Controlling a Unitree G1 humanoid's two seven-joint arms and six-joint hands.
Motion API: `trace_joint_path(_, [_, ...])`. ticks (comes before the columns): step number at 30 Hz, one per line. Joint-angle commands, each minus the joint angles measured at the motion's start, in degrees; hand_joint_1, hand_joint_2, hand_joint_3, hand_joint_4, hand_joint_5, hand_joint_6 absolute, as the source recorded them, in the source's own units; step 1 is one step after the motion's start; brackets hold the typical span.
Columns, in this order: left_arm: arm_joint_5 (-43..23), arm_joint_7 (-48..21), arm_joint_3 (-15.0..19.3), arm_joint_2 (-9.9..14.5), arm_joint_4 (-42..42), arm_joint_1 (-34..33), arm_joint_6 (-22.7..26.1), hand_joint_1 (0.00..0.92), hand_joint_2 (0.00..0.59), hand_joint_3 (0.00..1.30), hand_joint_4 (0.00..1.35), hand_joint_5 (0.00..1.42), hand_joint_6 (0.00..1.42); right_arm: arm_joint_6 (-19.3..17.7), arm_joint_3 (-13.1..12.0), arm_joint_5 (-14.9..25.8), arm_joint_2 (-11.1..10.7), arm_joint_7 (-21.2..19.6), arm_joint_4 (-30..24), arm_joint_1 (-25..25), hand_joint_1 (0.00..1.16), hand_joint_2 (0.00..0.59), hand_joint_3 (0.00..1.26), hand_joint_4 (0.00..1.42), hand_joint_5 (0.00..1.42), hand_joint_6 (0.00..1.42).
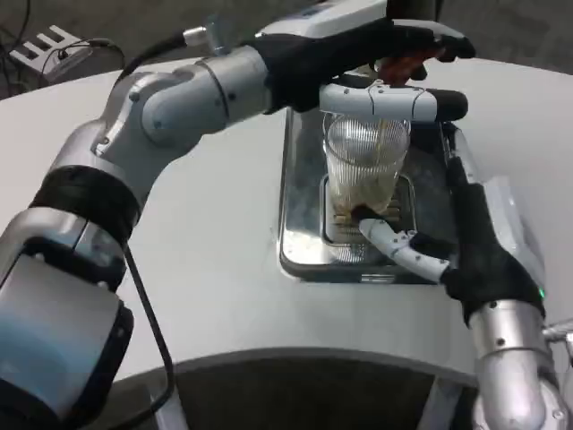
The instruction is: Grasp the cup under the faucet to collect the drink, then remove the cup.
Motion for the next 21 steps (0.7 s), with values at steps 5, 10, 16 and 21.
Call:
trace_joint_path(5, [3.29, -2.16, -2.47, -0.94, 1.43, 1.86, -0.51, 0.000, 0.099, 0.22, 0.16, 0.28, 0.30, -3.67, -0.60, 3.84, 0.79, -7.67, 10.98, -6.20, 0.68, 0.222, 0.00, 0.00, 0.00, 0.00])
trace_joint_path(10, [3.25, -1.64, -2.54, -0.83, 1.59, 1.87, -0.38, 0.000, 0.096, 0.22, 0.16, 0.27, 0.30, -7.49, -2.35, 7.50, 1.02, -12.49, 15.81, -7.46, 0.69, 0.205, 0.00, 0.00, 0.00, 0.02])
trace_joint_path(16, [3.22, -1.01, -2.65, -0.72, 1.69, 1.52, -0.29, 0.000, 0.090, 0.22, 0.16, 0.26, 0.28, -9.25, -1.85, 9.10, 0.58, -14.39, 19.57, -9.75, 0.69, 0.204, 0.00, 0.00, 0.00, 0.05])
trace_joint_path(21, [3.03, -1.05, -2.62, -0.73, 1.79, 1.29, -0.15, 0.000, 0.087, 0.21, 0.16, 0.26, 0.28, -9.88, -1.51, 9.96, 0.39, -15.15, 22.45, -11.65, 0.70, 0.197, 0.00, 0.00, 0.00, 0.07])
